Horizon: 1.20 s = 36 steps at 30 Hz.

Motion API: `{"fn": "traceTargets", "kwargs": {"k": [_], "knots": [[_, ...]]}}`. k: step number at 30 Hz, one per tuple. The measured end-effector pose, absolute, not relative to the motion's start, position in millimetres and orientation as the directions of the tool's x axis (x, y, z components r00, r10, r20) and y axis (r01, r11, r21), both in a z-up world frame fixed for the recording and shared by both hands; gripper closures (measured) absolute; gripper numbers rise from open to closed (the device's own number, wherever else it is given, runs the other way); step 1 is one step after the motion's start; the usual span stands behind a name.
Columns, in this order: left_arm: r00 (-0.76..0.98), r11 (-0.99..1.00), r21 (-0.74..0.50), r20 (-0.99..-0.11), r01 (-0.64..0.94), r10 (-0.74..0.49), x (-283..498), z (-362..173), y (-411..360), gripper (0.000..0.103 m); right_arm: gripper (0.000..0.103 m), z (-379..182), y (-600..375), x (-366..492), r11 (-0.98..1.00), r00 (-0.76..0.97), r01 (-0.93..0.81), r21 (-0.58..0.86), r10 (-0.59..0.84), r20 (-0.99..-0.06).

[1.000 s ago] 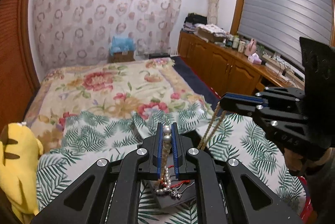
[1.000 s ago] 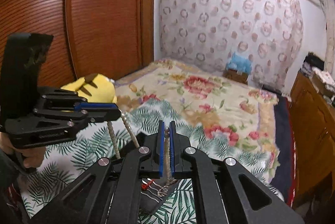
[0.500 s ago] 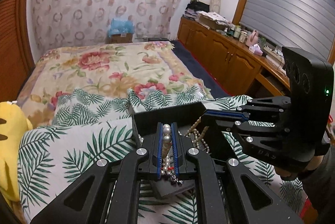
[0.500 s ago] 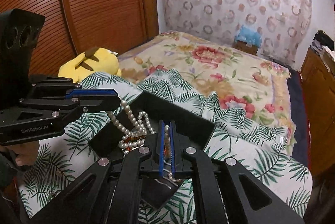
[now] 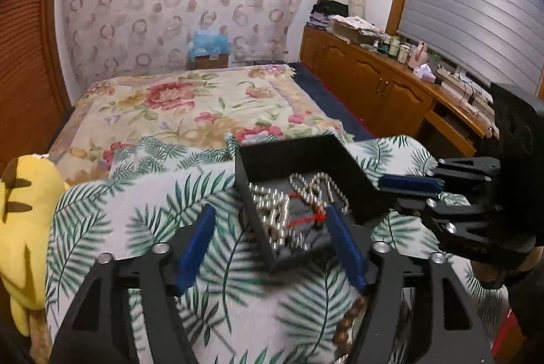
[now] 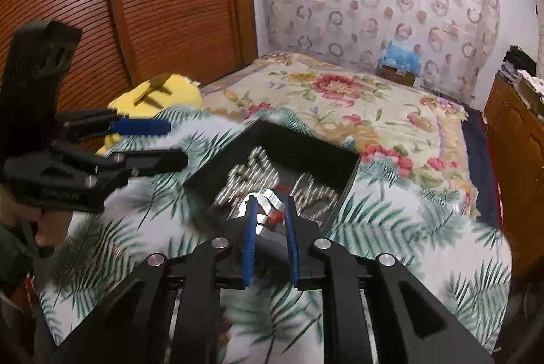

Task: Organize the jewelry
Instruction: 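Carry both items over the black box and open both tools to release them, then grasp the brown wooden bead bracelet with the right tool while the left grasps the silver bangle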

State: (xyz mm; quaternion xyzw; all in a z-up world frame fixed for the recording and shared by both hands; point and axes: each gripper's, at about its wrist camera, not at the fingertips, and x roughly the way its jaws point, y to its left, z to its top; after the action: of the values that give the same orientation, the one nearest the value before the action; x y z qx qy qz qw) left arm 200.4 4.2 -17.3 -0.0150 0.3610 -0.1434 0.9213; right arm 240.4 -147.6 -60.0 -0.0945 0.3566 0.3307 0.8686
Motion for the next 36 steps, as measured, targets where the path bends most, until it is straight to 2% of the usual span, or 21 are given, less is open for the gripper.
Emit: {"fn": "traceTargets", "kwargs": {"k": [3, 11, 16, 20, 28, 30, 34, 36], "knots": [[0.684, 0.96, -0.121, -0.68, 0.252, -0.265, 187, -26, 5, 0.027, 0.085, -73, -153, 223, 0.755, 0.482, -0.647, 0.106, 0.513, -0.71], [0.648, 0.964, -0.106, -0.722, 0.243, -0.243, 160, -49, 9, 0.022, 0.085, -103, -159, 196, 0.767, 0.416, -0.621, 0.164, 0.5, -0.76], [0.629, 0.962, -0.116, -0.736, 0.246, -0.25, 145, -59, 5, 0.021, 0.084, -114, -156, 188, 0.766, 0.388, -0.616, 0.183, 0.498, -0.776], [0.612, 0.961, -0.116, -0.75, 0.251, -0.25, 135, -67, 3, 0.021, 0.078, -118, -156, 187, 0.774, 0.374, -0.6, 0.202, 0.495, -0.785], [0.579, 0.956, -0.098, -0.777, 0.276, -0.247, 121, -80, -3, 0.022, 0.08, -126, -155, 182, 0.769, 0.333, -0.597, 0.229, 0.497, -0.801], [0.567, 0.951, -0.106, -0.781, 0.289, -0.26, 118, -80, -5, 0.031, 0.082, -124, -156, 179, 0.766, 0.343, -0.603, 0.222, 0.5, -0.795], [0.549, 0.943, -0.114, -0.789, 0.313, -0.277, 115, -82, -10, 0.039, 0.083, -109, -158, 175, 0.764, 0.393, -0.609, 0.212, 0.523, -0.756], [0.537, 0.939, -0.112, -0.796, 0.325, -0.28, 114, -84, -13, 0.049, 0.088, -101, -158, 172, 0.763, 0.412, -0.614, 0.202, 0.528, -0.742]]}}
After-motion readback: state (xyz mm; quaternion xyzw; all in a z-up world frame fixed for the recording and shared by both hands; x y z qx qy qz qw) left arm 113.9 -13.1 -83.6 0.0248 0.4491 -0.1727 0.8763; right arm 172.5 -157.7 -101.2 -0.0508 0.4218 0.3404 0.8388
